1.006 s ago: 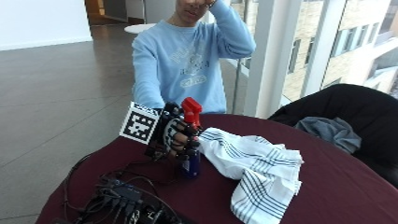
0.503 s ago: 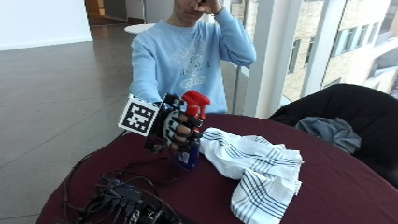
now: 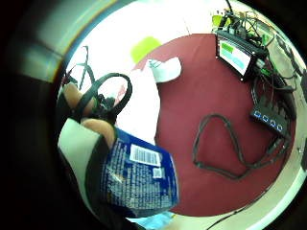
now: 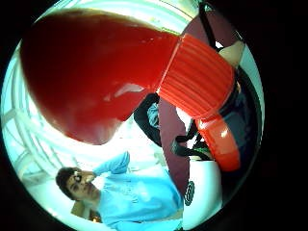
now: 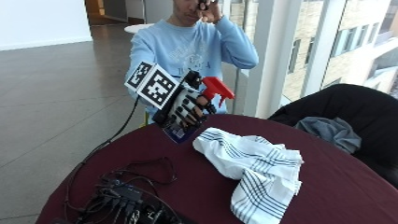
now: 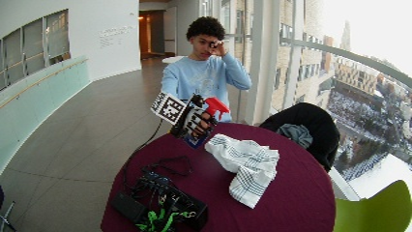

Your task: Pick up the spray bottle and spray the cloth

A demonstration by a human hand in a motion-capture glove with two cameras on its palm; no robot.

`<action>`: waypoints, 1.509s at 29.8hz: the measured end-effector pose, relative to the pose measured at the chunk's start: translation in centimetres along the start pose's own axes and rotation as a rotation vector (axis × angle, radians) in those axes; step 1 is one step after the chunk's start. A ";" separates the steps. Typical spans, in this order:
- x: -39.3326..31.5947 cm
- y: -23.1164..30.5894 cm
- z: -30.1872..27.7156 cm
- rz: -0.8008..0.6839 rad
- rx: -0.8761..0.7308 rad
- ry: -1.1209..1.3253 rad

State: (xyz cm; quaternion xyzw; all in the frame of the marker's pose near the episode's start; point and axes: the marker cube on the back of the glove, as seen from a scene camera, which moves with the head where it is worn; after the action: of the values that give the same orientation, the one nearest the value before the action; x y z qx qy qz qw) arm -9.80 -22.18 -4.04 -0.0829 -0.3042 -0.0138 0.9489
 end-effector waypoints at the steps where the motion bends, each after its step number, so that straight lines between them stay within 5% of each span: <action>1: -0.1 -0.2 0.2 0.010 -0.026 0.017; 18: -0.8 -2.5 4.1 0.154 -0.241 0.176; 45: -1.1 -3.3 5.2 0.173 -0.265 0.206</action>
State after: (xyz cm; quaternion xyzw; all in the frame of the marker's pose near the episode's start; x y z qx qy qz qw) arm -13.94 -24.57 -0.05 -0.2314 -0.1927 0.0195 0.9534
